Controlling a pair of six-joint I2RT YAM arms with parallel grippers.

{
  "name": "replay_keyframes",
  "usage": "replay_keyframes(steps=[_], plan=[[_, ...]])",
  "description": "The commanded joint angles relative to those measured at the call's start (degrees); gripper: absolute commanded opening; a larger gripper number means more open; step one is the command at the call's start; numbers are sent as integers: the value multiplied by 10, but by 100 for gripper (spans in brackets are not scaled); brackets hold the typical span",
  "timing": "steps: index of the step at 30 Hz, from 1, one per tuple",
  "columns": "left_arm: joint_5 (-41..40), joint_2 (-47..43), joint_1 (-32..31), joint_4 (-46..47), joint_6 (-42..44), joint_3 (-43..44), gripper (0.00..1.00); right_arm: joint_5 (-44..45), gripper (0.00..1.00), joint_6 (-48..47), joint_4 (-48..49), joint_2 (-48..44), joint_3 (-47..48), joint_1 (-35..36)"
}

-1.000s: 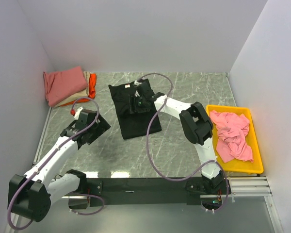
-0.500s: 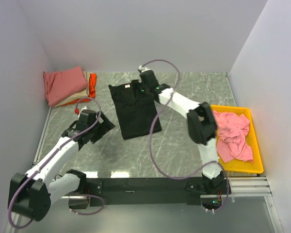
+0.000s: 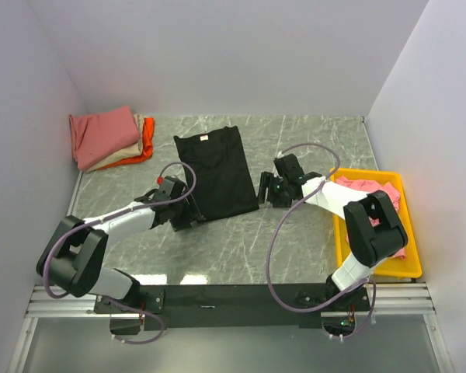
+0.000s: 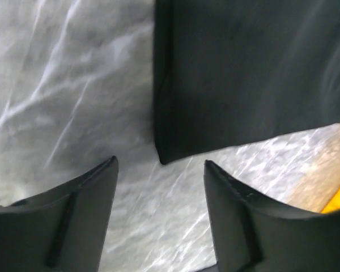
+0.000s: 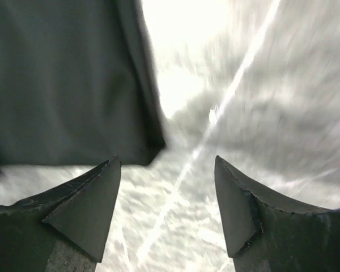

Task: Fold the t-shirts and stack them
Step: Fold the tshirt

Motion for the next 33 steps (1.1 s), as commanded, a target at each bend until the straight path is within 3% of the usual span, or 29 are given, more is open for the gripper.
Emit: replay_keyframes(steps=[1,3,11,14,15,16,17,18,25,33], plan=[[-1,21,-1,37,8,14,63,-57,73,18,24,6,-13,1],[8,38,-1,41,12,18,53,-88,70,20,33,17,-17,1],[9,80,-5,56,12,10,36,-116,58,34,74,67,-25,1],[-3,85,-5,52,10,9,25,-107,40,31,63,81,-22,1],[-3,87,-5,52,11,8,11,-107,23,29,60,82,-24,1],[-2,87,-5,53,10,6,1,-108,13,28,56,80,-24,1],[-1,88,-5,55,13,3,1,-110,3,25,53,80,-27,1],[2,87,-6,56,13,1,0,-114,0,23,52,78,-29,1],[-10,11,-42,13,-10,-45,1,-124,0,15,32,-3,-95,2],[30,-152,-171,-88,-102,-88,0,-119,0,35,-69,-181,-225,29]])
